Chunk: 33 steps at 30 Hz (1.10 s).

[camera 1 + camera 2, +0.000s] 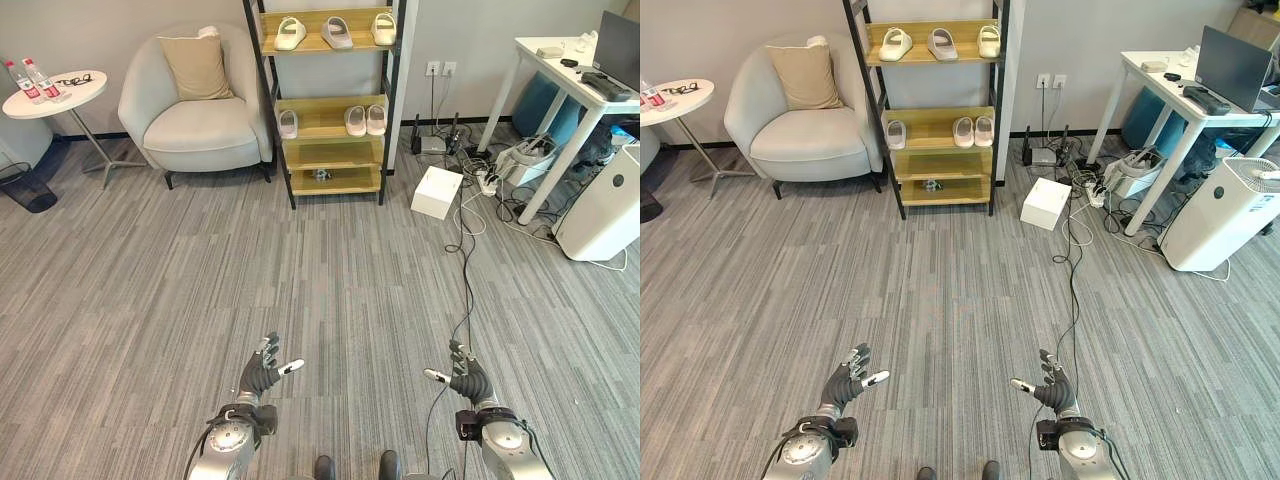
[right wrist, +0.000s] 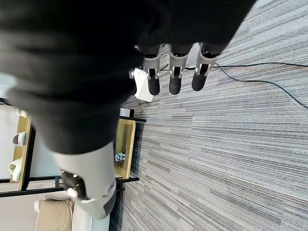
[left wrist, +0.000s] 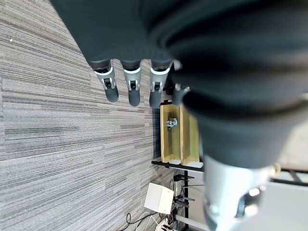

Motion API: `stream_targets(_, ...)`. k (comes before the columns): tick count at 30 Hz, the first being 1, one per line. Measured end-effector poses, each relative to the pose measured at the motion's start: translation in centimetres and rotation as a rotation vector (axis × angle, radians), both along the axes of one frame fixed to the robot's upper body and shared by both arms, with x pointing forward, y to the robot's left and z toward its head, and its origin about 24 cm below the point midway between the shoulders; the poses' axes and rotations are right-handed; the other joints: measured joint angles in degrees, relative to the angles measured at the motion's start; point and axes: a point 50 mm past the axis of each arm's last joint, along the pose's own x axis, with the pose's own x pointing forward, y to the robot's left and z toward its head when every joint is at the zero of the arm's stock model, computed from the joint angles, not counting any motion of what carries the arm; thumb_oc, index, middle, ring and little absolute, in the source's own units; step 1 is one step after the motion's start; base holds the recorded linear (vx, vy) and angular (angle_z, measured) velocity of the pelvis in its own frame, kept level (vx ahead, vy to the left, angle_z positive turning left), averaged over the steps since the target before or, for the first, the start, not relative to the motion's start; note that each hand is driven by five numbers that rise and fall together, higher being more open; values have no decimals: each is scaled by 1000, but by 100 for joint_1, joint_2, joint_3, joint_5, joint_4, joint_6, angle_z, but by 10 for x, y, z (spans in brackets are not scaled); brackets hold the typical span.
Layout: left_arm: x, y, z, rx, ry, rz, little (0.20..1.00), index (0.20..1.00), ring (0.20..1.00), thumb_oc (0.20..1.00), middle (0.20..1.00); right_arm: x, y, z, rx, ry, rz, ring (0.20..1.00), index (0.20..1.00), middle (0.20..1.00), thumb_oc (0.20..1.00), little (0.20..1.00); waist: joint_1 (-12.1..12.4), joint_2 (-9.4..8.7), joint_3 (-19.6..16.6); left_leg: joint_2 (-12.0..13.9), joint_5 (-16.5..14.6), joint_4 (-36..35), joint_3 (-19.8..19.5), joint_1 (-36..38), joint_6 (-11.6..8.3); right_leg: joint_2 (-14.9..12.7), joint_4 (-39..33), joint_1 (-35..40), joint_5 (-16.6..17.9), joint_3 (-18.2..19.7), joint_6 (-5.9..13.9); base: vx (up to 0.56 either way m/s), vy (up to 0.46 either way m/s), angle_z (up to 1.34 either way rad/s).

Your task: Arrange the slippers neatly on the shoe rack.

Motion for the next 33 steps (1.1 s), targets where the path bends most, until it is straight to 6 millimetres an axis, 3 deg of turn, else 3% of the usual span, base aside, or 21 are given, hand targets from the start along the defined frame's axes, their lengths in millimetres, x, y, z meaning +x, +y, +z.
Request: stream_targets(33, -11, 2, -7, -39, 45, 33, 1000, 1000, 1000, 1000, 1000, -5, 9, -5, 31, 27, 41, 1000, 1000, 1000, 1000, 1000, -5, -65, -161, -2, -6, 0, 6, 74, 9, -3, 1, 70, 11, 1, 1, 0, 0, 0)
